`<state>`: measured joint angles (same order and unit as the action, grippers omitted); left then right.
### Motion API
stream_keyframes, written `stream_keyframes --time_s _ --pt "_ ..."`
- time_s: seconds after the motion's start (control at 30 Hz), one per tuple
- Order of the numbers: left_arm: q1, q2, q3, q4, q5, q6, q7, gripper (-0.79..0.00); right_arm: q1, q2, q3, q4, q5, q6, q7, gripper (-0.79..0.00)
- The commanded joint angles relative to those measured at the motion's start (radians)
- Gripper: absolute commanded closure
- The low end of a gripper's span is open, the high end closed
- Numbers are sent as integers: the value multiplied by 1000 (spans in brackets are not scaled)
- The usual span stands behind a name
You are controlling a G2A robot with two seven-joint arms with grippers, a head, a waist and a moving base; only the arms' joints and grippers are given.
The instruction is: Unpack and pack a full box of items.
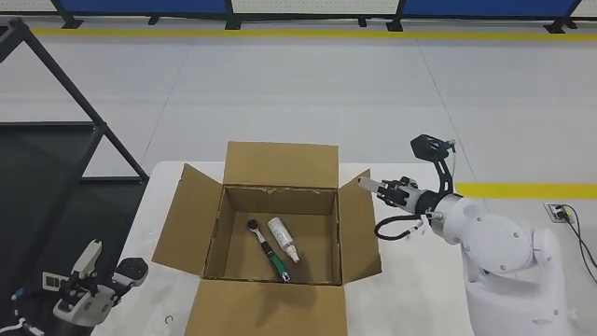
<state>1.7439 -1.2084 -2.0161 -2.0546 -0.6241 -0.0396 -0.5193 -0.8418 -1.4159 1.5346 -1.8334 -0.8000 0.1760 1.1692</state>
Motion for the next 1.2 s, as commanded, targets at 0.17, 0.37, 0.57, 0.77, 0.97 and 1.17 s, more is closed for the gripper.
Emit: stream_keyframes --time_s 0.17,0.37,0.57,0.77,0.97,1.17 --pt "-18 0 4 18 -12 48 44 -785 -34 5 0 29 135 -43 -11 -785" --pt "-113 7 26 84 24 96 92 -785 -33 16 38 89 342 -88 74 -785" --pt "-223 15 102 130 85 145 91 -785 -17 23 7 121 456 -126 100 -785" --pt "-282 19 160 154 139 164 83 -785 0 22 -66 138 499 -121 23 -785" --pt "-272 20 187 130 126 163 63 -785 12 18 -138 164 530 -116 -81 -785" --pt "-249 19 229 93 118 188 40 -785 39 12 -208 237 550 -109 -174 -785"
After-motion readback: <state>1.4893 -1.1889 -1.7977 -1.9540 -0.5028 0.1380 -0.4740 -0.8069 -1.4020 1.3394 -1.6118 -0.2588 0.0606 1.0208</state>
